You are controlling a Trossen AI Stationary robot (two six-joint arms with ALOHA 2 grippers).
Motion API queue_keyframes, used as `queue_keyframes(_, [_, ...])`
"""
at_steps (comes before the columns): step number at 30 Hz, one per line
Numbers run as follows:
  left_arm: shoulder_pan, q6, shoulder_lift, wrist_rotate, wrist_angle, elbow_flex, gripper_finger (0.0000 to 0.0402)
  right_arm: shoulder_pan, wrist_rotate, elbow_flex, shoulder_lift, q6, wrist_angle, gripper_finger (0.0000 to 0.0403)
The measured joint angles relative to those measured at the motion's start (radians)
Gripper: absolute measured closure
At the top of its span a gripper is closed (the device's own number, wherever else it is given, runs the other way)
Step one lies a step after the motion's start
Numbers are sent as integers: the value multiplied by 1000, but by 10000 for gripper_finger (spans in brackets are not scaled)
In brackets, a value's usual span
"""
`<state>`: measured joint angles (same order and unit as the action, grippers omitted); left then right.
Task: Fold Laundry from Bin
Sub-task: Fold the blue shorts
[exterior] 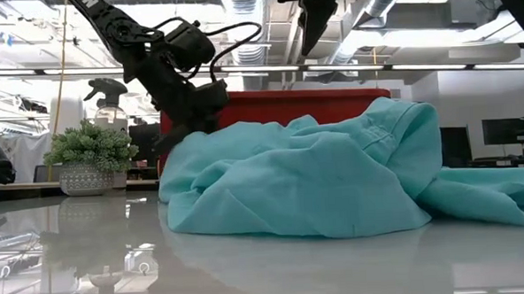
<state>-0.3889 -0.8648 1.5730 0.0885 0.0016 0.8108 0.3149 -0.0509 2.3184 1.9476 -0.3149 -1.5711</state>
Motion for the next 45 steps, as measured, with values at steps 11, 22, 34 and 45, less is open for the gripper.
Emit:
queue_keyframes(11, [-4,25,-58,298,-14,0,401,75,0,0,0,53,1,163])
queue_keyframes(22, [62,80,-372,321,-74,0,401,182,88,0,0,-13,72,163])
queue_keyframes(34, [233,48,-624,575,-56,0,401,171,232,0,0,-137,232,163])
queue_keyframes(45, [448,32,-758,611,23,1,401,82,252,-75,8,-277,396,163])
